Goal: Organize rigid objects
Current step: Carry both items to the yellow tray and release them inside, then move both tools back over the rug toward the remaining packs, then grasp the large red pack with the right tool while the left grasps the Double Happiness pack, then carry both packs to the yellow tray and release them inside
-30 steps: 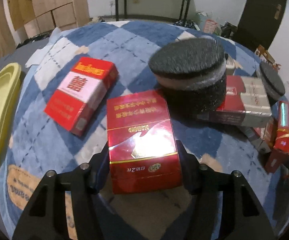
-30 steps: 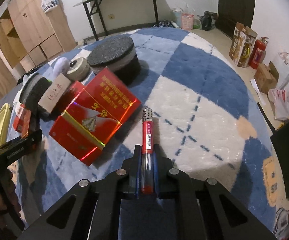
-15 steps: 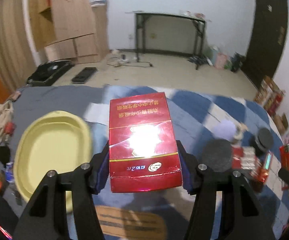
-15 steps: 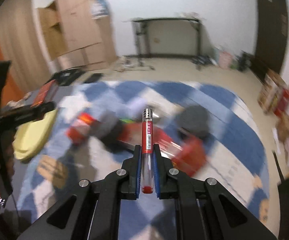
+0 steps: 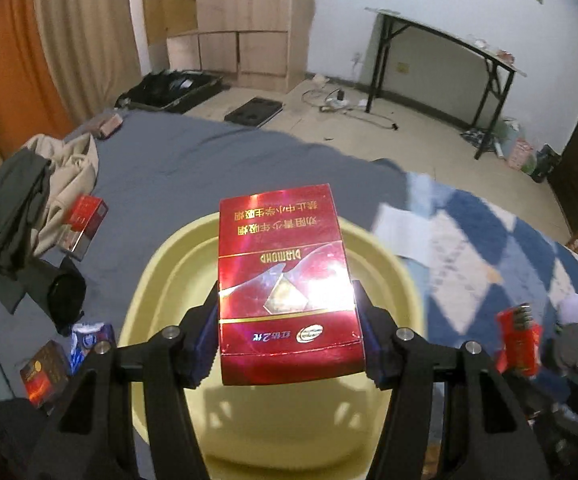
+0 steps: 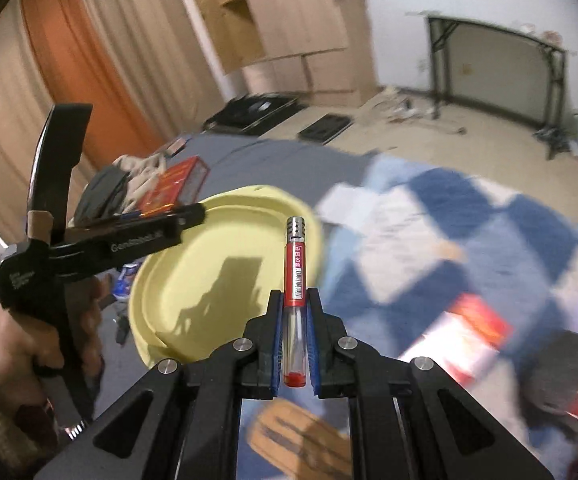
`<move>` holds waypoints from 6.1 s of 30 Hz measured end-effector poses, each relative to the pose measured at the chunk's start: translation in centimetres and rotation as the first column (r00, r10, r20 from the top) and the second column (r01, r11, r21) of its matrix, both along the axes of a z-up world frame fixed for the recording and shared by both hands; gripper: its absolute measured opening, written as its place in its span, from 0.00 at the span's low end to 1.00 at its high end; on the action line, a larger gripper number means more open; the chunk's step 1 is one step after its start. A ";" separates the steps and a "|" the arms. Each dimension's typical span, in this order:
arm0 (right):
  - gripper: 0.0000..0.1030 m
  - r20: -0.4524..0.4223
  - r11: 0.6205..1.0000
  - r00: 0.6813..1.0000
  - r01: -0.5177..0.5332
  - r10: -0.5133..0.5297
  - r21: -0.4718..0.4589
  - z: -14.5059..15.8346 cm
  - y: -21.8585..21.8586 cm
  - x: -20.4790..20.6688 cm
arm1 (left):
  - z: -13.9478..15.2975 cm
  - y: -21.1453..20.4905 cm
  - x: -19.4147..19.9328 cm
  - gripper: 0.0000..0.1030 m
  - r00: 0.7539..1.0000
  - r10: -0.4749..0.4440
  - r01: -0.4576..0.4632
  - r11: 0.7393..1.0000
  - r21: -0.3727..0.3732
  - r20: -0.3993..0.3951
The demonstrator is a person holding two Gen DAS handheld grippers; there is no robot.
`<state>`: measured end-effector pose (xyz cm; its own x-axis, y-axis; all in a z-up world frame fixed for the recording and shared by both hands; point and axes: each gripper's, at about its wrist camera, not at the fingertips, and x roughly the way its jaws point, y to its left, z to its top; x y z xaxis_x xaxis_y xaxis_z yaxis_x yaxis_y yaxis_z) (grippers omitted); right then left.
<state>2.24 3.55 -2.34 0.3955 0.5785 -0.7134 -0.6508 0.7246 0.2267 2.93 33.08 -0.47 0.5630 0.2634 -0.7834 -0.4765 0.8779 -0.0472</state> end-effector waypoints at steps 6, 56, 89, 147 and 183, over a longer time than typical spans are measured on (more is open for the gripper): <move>0.10 -0.043 0.995 0.996 -0.081 0.078 -0.061 -4.0 6.9 0.5 | -3.9 3.2 0.4 0.58 0.998 0.012 -0.015 0.999 -0.044 -0.063; 1.00 0.113 0.884 0.895 0.445 -0.433 -0.144 9.0 -36.0 -5.9 | 6.7 -28.3 0.0 1.00 0.916 -0.397 0.401 0.909 -0.115 0.061; 1.00 -0.033 0.927 0.950 0.294 -0.310 -0.234 -1.6 -36.8 4.9 | -0.5 -30.4 2.6 1.00 0.899 -0.430 0.420 0.901 -0.113 -0.089; 1.00 0.031 0.954 0.977 0.214 -0.212 -0.209 -6.6 -33.5 5.1 | -3.3 -29.4 4.2 1.00 0.839 -0.518 0.520 0.854 -0.037 -0.167; 0.97 0.141 0.978 0.983 0.139 -0.117 -0.156 -7.0 -34.0 5.9 | -4.5 -27.6 6.7 0.58 0.865 -0.489 0.491 0.871 -0.014 -0.112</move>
<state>8.14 -30.42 -9.31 0.5545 0.3958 -0.7320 -0.5663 0.8241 0.0166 9.63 5.44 -4.98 0.5345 -0.0125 -0.8450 0.0140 0.9999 -0.0059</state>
